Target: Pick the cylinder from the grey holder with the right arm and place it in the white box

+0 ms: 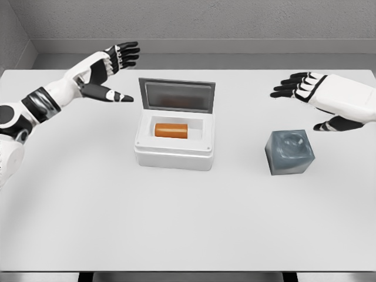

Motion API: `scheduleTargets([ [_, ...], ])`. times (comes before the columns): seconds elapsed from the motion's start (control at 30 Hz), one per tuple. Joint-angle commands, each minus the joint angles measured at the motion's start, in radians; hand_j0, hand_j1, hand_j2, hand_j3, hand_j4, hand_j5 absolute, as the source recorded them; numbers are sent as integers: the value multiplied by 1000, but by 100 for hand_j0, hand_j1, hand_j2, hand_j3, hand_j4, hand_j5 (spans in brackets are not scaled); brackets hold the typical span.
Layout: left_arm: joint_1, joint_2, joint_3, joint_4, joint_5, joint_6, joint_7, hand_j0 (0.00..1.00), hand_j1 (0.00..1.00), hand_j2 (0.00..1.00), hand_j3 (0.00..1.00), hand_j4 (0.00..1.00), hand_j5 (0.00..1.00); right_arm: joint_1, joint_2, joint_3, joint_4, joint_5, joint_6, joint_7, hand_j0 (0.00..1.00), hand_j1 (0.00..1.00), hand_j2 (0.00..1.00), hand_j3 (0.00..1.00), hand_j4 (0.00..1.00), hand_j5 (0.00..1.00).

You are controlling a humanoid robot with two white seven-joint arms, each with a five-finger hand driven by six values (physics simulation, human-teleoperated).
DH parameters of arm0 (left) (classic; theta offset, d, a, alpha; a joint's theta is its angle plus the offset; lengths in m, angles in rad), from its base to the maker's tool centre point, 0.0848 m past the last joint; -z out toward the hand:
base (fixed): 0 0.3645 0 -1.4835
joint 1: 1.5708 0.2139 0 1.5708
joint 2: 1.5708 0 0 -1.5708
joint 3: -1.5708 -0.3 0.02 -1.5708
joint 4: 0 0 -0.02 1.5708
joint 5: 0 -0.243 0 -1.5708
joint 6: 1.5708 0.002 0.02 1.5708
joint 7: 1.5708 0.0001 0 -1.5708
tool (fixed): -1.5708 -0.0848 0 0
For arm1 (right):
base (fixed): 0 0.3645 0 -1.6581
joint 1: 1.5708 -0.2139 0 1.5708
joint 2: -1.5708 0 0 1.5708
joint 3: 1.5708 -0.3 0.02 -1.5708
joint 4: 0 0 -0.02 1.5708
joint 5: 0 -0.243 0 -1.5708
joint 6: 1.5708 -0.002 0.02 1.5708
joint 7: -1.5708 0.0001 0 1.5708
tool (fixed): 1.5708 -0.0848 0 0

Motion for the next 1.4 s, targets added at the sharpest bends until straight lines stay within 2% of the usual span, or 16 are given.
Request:
scheduleTargets([
  [0.0,-2,-18,-6,6,5,2,0,100,100,100,100,100,100,9,18,-55,26,-121,4,-1,100,100,100,100,100,100],
  [0.03,-3,-21,-6,12,3,2,0,100,100,100,100,100,100,32,38,-68,45,-141,4,-1,100,100,100,100,100,100],
  [0.1,-3,-35,-8,30,3,2,0,100,100,100,100,100,100,63,123,-111,91,-141,4,-1,100,100,100,100,100,100],
  [0.17,-3,-45,-8,38,3,2,0,100,100,100,100,100,100,109,164,-134,102,-142,4,-1,100,100,100,100,100,100],
  [0.2,-3,-47,-11,38,3,2,0,100,100,100,100,100,100,121,184,-176,128,-142,4,-1,100,100,100,100,100,100],
  [0.27,-3,-56,-20,38,3,2,0,100,100,100,100,100,100,155,190,-214,134,-142,4,-1,100,100,100,100,100,100],
  [0.57,8,-56,-28,18,5,0,0,100,100,100,100,100,100,158,207,-214,134,-142,4,-1,100,100,100,100,100,100],
  [0.87,55,-29,-24,-100,8,0,0,100,100,100,100,100,100,158,208,-214,132,-142,4,-1,100,100,100,100,100,100],
  [0.97,71,2,-23,-137,11,0,0,100,100,100,100,100,100,158,208,-214,134,-141,4,-1,100,100,100,100,100,100],
  [1.17,86,59,-12,-157,16,-3,0,100,100,100,100,100,100,158,208,-213,134,-141,4,-1,100,100,100,100,100,100],
  [1.37,115,201,40,-163,17,-47,0,100,100,100,100,100,100,158,215,-213,129,-141,4,-1,100,100,100,100,100,100],
])
